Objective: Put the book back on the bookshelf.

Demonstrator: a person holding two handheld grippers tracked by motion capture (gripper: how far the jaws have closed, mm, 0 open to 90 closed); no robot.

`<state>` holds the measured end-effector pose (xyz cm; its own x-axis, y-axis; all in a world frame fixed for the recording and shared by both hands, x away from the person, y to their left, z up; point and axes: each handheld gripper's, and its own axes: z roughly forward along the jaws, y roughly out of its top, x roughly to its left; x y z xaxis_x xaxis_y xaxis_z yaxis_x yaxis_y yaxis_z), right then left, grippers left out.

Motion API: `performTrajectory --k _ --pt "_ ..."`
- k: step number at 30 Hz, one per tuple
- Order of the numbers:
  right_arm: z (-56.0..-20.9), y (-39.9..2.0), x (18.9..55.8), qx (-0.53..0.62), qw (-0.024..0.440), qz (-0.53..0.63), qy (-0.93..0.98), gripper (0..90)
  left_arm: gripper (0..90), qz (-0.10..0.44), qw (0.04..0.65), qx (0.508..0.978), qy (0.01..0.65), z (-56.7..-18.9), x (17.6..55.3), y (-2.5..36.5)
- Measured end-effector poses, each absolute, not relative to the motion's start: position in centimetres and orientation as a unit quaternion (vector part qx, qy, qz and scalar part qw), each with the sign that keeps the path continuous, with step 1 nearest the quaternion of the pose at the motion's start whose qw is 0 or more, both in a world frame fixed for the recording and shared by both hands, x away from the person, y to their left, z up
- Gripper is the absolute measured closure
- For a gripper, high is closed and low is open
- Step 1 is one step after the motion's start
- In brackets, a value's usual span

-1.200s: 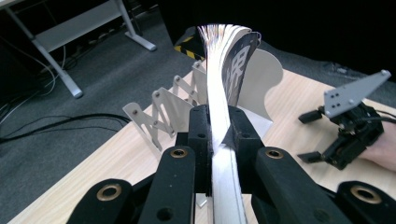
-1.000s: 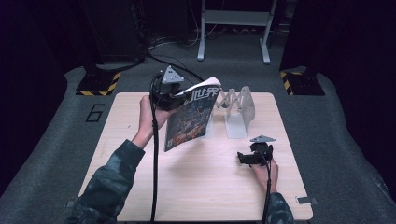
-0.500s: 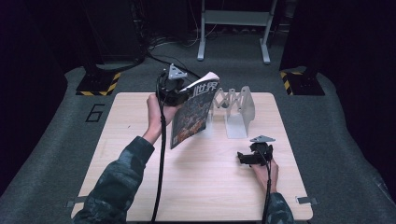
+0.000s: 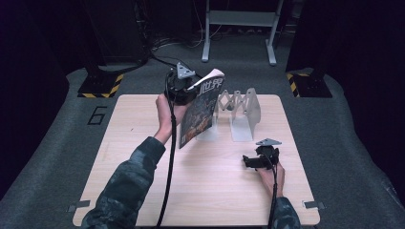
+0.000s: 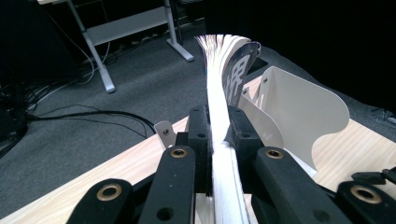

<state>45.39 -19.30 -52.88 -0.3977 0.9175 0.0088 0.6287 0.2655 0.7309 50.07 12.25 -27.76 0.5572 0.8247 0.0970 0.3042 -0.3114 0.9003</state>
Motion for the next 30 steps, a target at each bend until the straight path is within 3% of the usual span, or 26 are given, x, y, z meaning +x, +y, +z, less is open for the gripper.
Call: performTrajectory --k 30 --pt "-52.9 -19.3 45.4 0.505 0.216 0.336 0.765 4.5 82.5 0.307 0.471 0.702 0.437 -30.1 52.8 10.9"
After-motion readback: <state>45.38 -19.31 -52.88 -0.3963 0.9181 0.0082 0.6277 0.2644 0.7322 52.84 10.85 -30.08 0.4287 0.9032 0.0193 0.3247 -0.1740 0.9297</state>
